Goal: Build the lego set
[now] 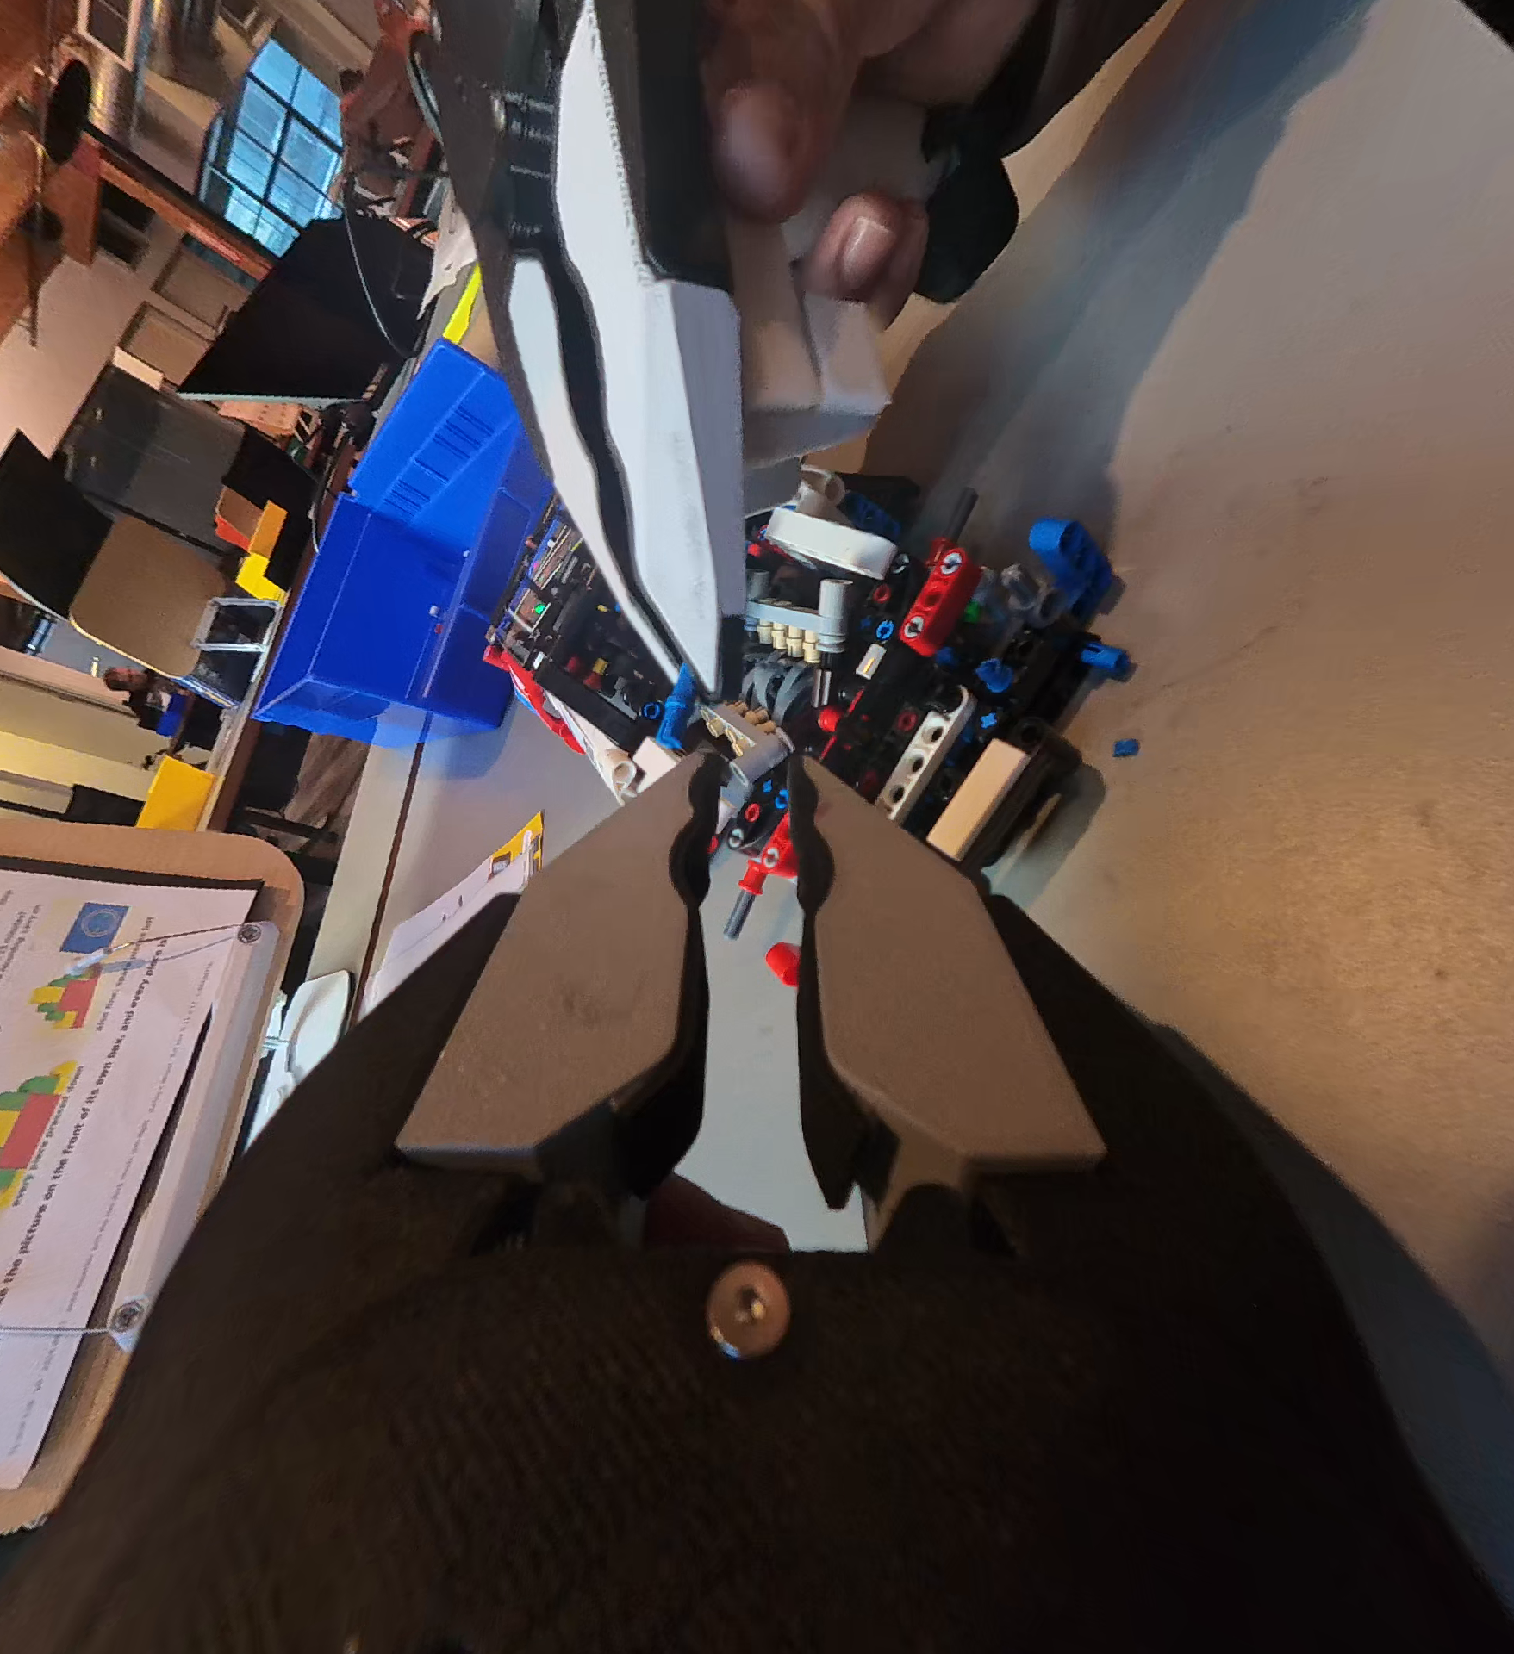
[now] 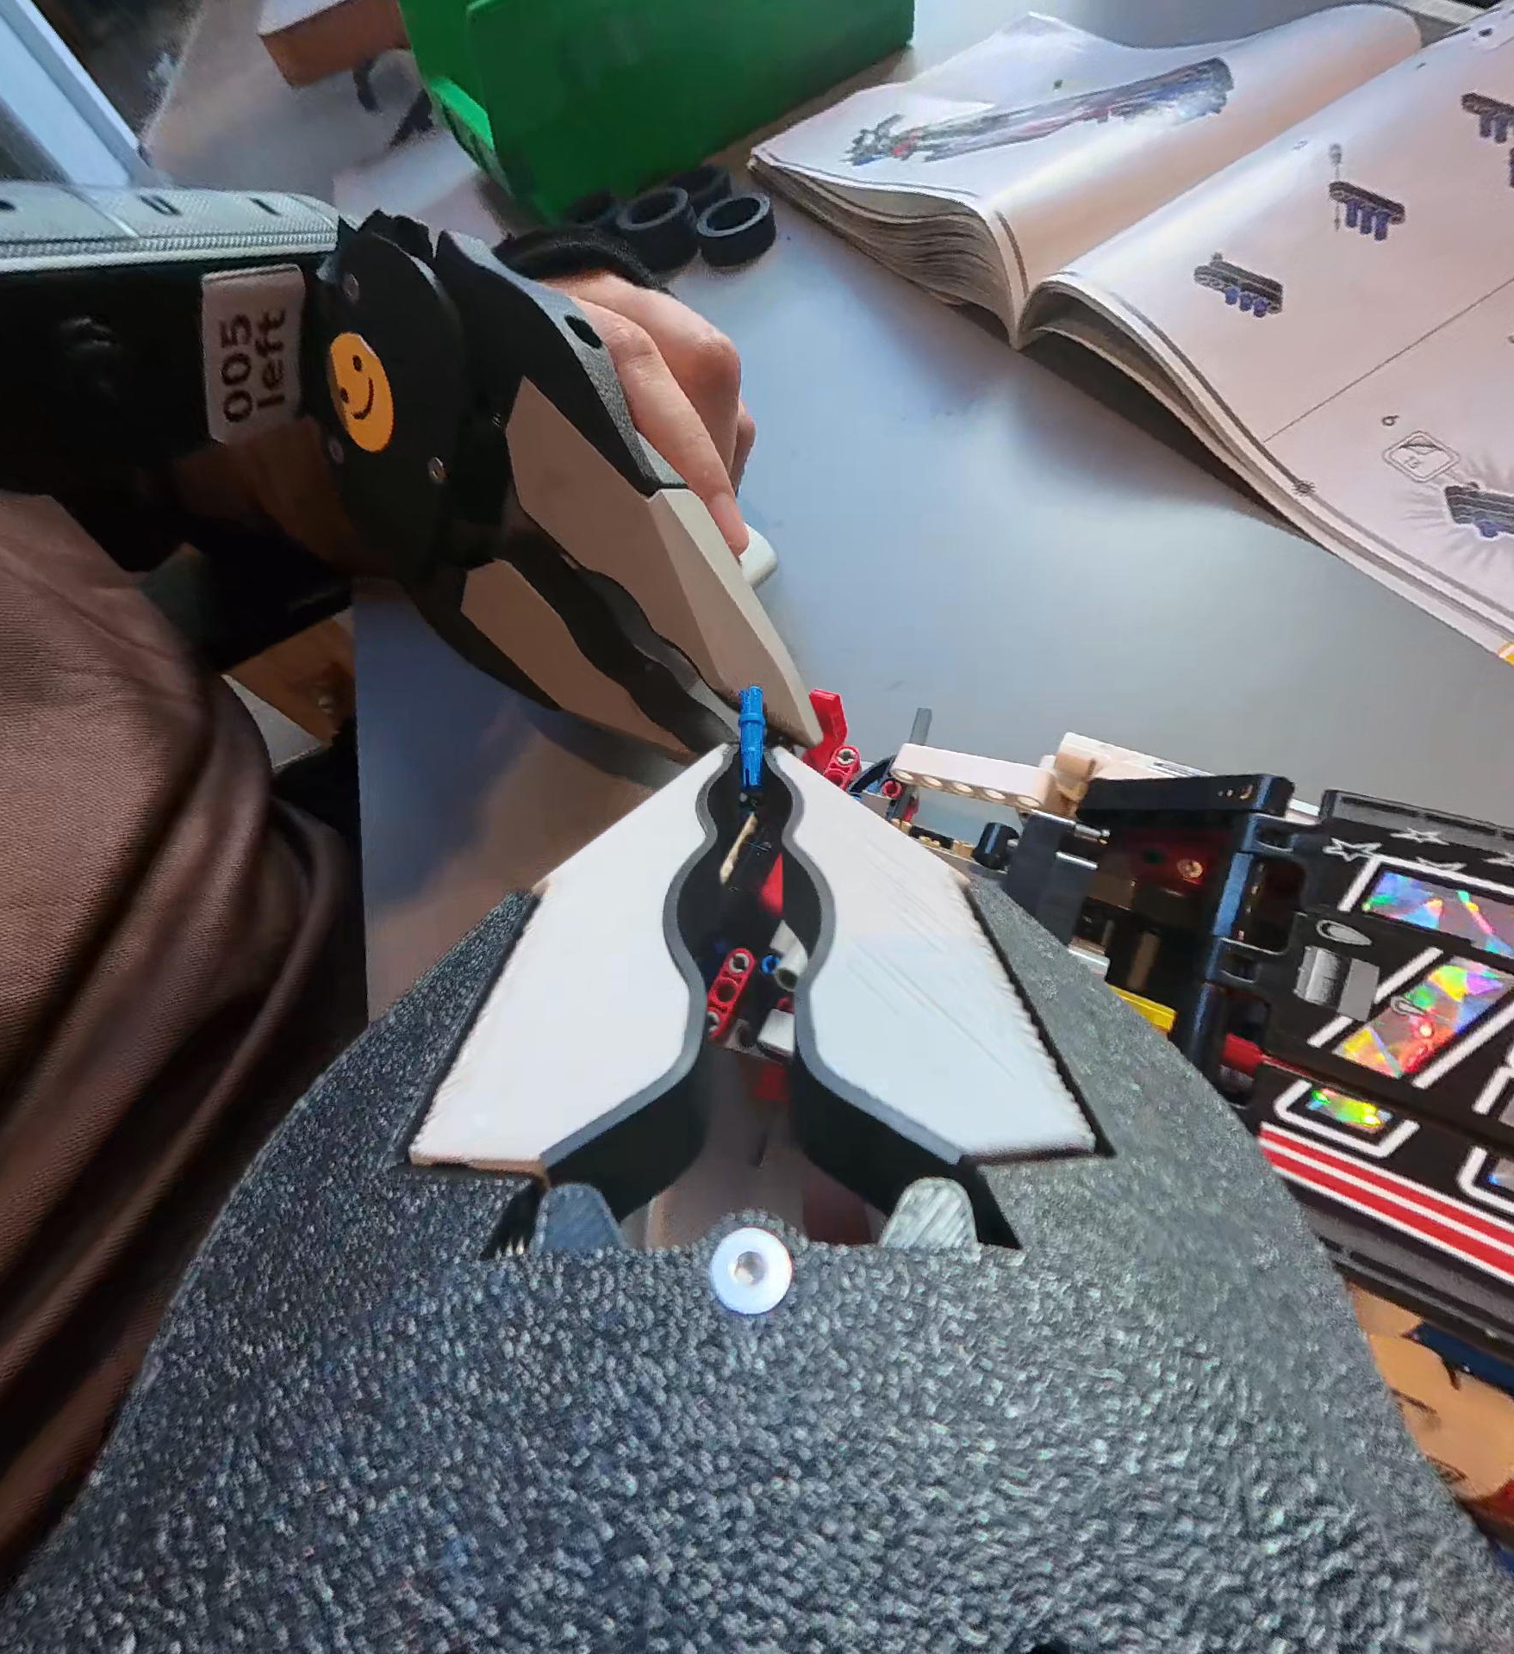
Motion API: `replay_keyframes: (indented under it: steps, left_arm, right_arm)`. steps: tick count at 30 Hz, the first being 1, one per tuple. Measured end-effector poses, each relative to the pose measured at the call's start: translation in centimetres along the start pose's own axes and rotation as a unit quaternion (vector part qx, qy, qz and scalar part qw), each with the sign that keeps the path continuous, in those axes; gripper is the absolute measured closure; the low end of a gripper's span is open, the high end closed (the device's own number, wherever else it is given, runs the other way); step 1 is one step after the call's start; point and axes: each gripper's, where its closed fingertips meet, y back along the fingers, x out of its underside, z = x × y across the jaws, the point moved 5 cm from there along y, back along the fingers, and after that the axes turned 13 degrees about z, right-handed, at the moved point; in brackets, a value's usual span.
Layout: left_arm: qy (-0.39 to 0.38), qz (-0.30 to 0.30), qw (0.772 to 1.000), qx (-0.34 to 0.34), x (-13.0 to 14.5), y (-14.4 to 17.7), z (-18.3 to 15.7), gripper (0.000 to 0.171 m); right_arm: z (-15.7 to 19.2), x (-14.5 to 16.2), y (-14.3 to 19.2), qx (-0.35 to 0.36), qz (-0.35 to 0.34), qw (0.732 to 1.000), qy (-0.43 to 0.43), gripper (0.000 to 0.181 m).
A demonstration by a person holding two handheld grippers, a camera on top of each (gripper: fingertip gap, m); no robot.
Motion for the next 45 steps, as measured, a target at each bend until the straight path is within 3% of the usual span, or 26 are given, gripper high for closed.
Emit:
replay_keyframes:
  steps: [8,24,30,37,45]
  left_arm:
    - [0.060,-0.016,0.998,0.006,-0.08,0.12,0.86,0.149]
    - [0.027,-0.017,0.999,0.013,-0.31,0.10,0.01,0.156]
    - [0.020,-0.015,1.000,0.002,-0.12,0.16,0.23,0.171]
    - [0.020,-0.019,1.000,0.007,-0.34,0.13,-0.05,0.163]
    - [0.014,-0.019,1.000,0.000,-0.23,0.28,0.13,0.169]
  right_arm:
    - [-0.08,0.43,-0.04,0.013,0.017,1.000,0.011,0.176]
    - [0.05,0.63,-0.30,-0.010,0.020,1.000,-0.002,0.177]
    - [0.26,0.74,-0.64,-0.012,0.027,1.000,0.002,0.177]
    - [0.48,0.57,-0.49,-0.028,0.018,0.999,-0.004,0.176]
    - [0.06,0.90,-0.68,-0.012,0.028,1.000,-0.006,0.177]
